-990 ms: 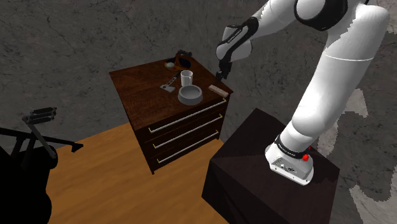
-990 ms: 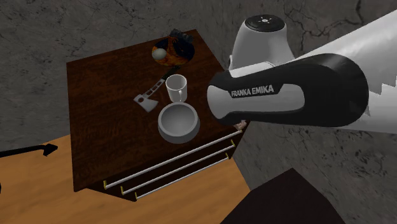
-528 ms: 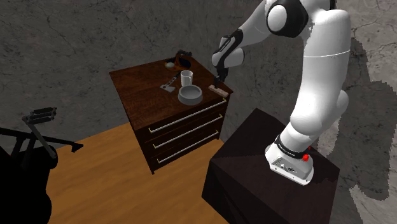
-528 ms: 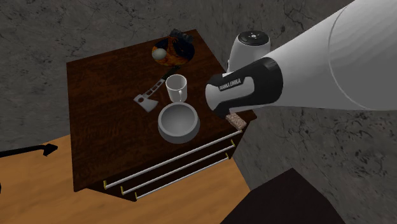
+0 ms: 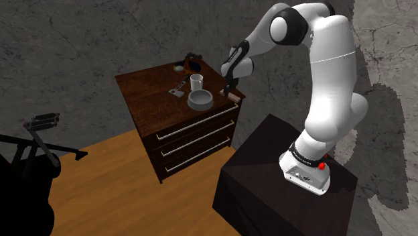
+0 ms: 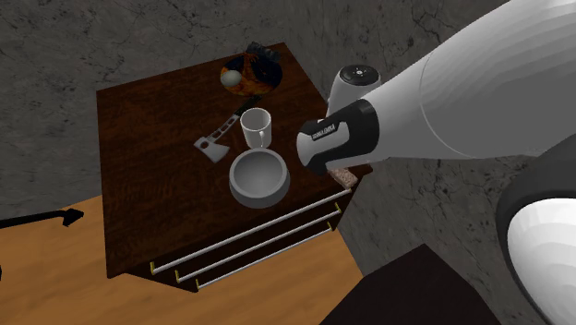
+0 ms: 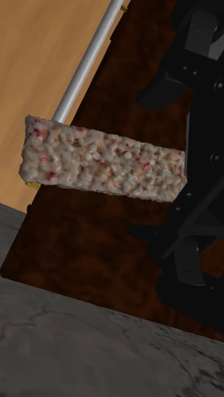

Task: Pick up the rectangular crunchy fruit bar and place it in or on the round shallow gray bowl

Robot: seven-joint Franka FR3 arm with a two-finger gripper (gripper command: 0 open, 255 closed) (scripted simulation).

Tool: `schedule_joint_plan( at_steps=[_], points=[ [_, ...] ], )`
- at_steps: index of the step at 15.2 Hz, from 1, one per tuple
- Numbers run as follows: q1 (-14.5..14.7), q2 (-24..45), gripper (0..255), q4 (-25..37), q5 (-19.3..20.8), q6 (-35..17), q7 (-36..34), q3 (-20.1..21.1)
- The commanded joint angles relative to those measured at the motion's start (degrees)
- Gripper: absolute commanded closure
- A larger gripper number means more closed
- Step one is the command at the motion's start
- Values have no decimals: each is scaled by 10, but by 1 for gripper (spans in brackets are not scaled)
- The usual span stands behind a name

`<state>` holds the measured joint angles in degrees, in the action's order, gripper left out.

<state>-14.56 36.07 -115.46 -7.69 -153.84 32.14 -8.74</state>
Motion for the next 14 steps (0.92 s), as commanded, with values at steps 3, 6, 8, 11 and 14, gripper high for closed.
schedule_joint_plan(
  at_steps=[3, 6, 8, 11, 14],
  points=[
    [-3, 10, 0, 3, -2, -7, 2, 2],
    [-3, 10, 0, 3, -2, -7, 2, 2],
    [-3, 10, 0, 3, -2, -7, 2, 2],
    [-3, 10, 255, 3, -2, -7, 2, 2],
    [-3, 10, 255, 3, -2, -7, 2, 2]
  ],
)
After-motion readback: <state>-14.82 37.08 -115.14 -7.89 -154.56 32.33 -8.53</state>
